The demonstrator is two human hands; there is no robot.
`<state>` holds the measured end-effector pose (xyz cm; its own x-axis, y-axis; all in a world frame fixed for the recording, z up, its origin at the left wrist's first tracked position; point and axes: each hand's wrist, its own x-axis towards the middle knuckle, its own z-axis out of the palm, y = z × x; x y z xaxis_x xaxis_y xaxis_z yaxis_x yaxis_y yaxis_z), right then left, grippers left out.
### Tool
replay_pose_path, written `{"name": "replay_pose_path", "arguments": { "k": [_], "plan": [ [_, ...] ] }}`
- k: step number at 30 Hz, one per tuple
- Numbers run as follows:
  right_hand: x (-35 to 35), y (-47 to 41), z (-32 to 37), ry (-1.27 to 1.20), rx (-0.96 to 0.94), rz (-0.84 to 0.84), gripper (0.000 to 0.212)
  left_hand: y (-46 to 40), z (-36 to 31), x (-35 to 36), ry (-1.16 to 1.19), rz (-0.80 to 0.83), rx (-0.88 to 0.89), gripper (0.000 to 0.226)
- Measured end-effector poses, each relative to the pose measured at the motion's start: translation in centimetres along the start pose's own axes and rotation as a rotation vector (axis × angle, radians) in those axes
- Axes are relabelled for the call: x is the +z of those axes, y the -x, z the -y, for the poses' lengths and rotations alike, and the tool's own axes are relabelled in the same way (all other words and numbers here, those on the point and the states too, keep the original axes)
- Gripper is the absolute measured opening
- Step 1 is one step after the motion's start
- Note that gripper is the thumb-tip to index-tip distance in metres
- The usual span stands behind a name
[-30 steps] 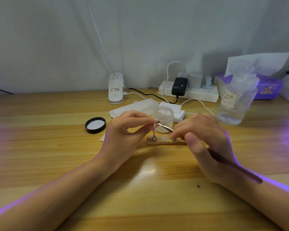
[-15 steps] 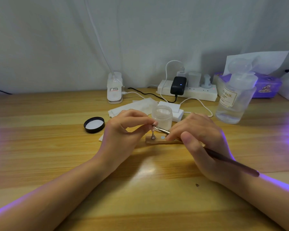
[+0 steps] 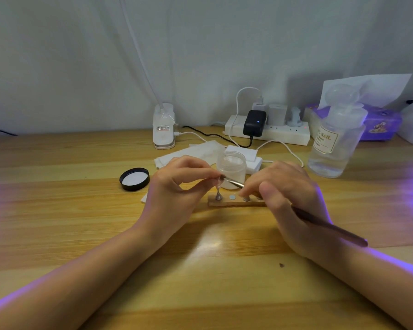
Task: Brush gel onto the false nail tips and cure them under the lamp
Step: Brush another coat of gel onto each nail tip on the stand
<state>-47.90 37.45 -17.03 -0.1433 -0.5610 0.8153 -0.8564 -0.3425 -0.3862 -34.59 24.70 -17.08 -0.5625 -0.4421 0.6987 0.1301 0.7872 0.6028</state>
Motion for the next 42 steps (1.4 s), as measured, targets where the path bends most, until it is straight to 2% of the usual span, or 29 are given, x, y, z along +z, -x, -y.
{"name": "replay_pose_path", "arguments": {
  "k": [3,5,9,11,17,22,24,31,37,42],
  "plan": [
    [-0.14,-0.01,-0.31,-0.108,0.183,-0.037,0.041,0.01,0.02,-0.03,0.002,-0.002,0.001,0.021],
    [-0.19,-0.06,-0.36,-0.154,0.221,-0.043,0.04,0.06,0.0,-0.05,0.004,-0.002,0.007,0.021],
    [-0.08,0.13,0.11,-0.056,0.009,0.001,0.039,0.01,0.01,-0.04,0.001,-0.003,0.026,0.023],
    [-0.03,0.17,0.08,-0.022,-0.024,0.029,0.038,-0.02,0.08,-0.03,-0.011,0.0,0.036,0.024],
    [-0.2,-0.09,-0.33,-0.159,0.245,-0.039,0.037,0.04,-0.06,0.03,0.0,-0.014,0.016,0.02],
    [-0.07,0.13,0.14,-0.028,-0.039,-0.027,0.041,0.02,-0.2,0.07,0.021,-0.013,0.009,0.022],
    [-0.05,0.22,0.01,-0.002,-0.084,0.005,0.044,0.02,-0.19,0.02,0.012,-0.009,0.024,0.023],
    [-0.18,0.28,-0.58,-0.098,0.112,-0.112,0.045,-0.03,-0.22,0.04,0.018,-0.022,0.002,0.019],
    [-0.07,0.19,-0.06,-0.008,-0.047,-0.021,0.037,-0.02,-0.25,-0.01,0.032,-0.012,-0.018,0.021],
    [-0.08,0.32,-0.42,-0.049,0.024,-0.076,0.044,-0.07,-0.06,-0.01,0.032,0.013,-0.024,0.021]
  ]
}}
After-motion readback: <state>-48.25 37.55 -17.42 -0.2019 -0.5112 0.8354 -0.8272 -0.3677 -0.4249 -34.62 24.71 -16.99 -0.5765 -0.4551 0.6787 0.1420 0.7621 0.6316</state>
